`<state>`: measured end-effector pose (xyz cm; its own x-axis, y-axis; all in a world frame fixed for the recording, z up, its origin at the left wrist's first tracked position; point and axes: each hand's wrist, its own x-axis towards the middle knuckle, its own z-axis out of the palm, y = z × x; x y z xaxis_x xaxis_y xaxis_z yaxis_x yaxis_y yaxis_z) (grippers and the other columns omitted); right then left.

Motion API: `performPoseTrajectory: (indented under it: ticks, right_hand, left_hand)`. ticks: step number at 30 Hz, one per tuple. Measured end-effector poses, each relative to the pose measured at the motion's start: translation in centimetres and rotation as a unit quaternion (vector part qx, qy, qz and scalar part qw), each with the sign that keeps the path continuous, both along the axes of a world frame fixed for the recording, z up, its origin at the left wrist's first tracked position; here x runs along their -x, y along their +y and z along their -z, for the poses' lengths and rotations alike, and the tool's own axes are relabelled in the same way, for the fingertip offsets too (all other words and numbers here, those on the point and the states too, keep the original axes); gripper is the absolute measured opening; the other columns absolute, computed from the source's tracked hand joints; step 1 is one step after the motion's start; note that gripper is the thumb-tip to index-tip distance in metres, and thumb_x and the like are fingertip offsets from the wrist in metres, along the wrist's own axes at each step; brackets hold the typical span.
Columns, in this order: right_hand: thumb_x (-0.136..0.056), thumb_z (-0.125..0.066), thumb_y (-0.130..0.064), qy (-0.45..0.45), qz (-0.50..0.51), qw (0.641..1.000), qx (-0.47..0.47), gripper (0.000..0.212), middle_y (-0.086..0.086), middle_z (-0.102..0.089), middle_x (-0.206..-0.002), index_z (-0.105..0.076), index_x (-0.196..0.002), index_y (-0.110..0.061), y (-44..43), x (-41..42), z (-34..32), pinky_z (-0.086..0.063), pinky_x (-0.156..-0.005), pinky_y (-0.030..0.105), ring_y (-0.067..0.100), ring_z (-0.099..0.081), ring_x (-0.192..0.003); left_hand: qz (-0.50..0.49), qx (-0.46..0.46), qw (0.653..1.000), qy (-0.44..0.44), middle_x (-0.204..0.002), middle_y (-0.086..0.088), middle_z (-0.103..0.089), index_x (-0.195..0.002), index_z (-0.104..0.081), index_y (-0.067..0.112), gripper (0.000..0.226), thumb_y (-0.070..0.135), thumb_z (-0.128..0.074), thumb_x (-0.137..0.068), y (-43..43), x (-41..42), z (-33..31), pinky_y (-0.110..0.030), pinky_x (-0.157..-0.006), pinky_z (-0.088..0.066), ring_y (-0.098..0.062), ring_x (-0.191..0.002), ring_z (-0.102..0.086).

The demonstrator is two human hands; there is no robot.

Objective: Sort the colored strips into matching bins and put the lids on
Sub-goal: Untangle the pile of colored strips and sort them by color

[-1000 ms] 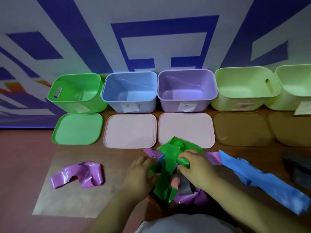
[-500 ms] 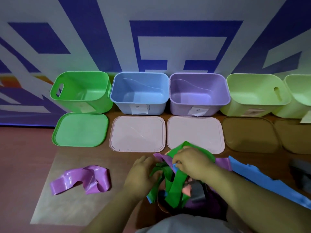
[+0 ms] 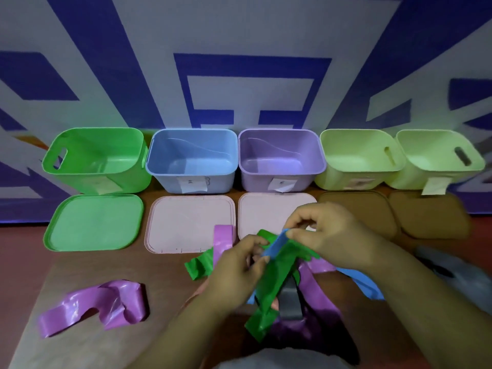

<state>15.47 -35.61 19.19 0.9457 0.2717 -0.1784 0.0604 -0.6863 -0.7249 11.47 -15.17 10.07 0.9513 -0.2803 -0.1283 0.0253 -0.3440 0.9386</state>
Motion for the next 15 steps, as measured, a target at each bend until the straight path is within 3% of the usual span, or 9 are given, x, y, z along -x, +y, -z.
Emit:
performPoseTrajectory:
  ticks: [2,4,7,9,13,15]
  right_hand:
    - [-0.085,-0.071,-0.01,0.006,0.038,0.998,-0.043,0.016,-0.018,-0.064,-0.065,-0.073,-0.078,-0.024,-1.0,0.4,-0.2,-0.044,-0.06,0.016,-0.001,-0.054,-0.059]
    - [-0.087,-0.069,-0.007,0.007,0.064,0.995,-0.078,0.018,-0.014,-0.058,-0.062,-0.072,-0.084,-0.024,-2.0,0.8,-0.3,-0.041,-0.056,0.018,0.001,-0.048,-0.055]
    - [-0.09,-0.067,-0.006,0.014,0.086,0.988,-0.127,0.026,0.005,-0.062,-0.075,-0.071,-0.092,-0.032,-3.5,1.4,-0.5,-0.044,-0.061,0.027,0.015,-0.053,-0.064]
    - [-0.091,-0.065,-0.004,0.021,0.104,0.98,-0.169,0.027,0.015,-0.066,-0.082,-0.073,-0.093,-0.029,-4.4,1.9,-0.8,-0.045,-0.065,0.028,0.015,-0.056,-0.069]
    - [-0.093,-0.058,0.006,0.019,0.154,0.96,-0.234,0.021,-0.005,-0.061,-0.067,-0.07,-0.089,-0.011,-6.6,3.0,-1.6,-0.044,-0.053,0.012,-0.001,-0.051,-0.055]
    - [-0.093,-0.056,0.006,0.011,0.176,0.954,-0.241,0.021,0.003,-0.061,-0.074,-0.069,-0.09,-0.01,-8.4,3.4,-1.7,-0.046,-0.053,0.01,0.003,-0.053,-0.06]
  left_hand:
    - [0.003,0.029,1.0,0.008,-0.083,0.007,-0.066,-0.098,-0.061,0.024,0.017,0.009,-0.064,-0.092,-0.9,0.2,-0.7,-0.027,-0.073,-0.05,-0.015,-0.079,-0.063]
    - [-0.004,0.05,0.999,0.005,-0.079,0.013,-0.062,-0.098,-0.059,0.023,0.019,0.005,-0.062,-0.093,-1.5,0.3,-1.3,-0.019,-0.067,-0.047,-0.007,-0.072,-0.059]
    - [-0.007,0.071,0.997,-0.005,-0.083,0.009,-0.062,-0.103,-0.057,0.031,0.025,0.008,-0.061,-0.095,-2.0,0.5,-2.2,-0.018,-0.068,-0.044,-0.006,-0.073,-0.057]
    - [0.014,0.058,0.998,-0.021,-0.085,0.006,-0.062,-0.104,-0.057,0.03,0.022,0.01,-0.06,-0.096,-2.4,0.5,-3.1,-0.019,-0.068,-0.045,-0.007,-0.075,-0.057]
    - [0.067,0.04,0.997,-0.004,-0.085,-0.002,-0.058,-0.108,-0.055,0.034,0.029,0.012,-0.066,-0.092,-3.7,0.7,-3.5,-0.032,-0.067,-0.047,-0.011,-0.073,-0.054]
    - [0.1,0.023,0.994,0.031,-0.078,0.001,-0.056,-0.107,-0.053,0.032,0.035,0.011,-0.071,-0.086,-4.5,0.9,-2.9,-0.034,-0.063,-0.047,-0.011,-0.07,-0.054]
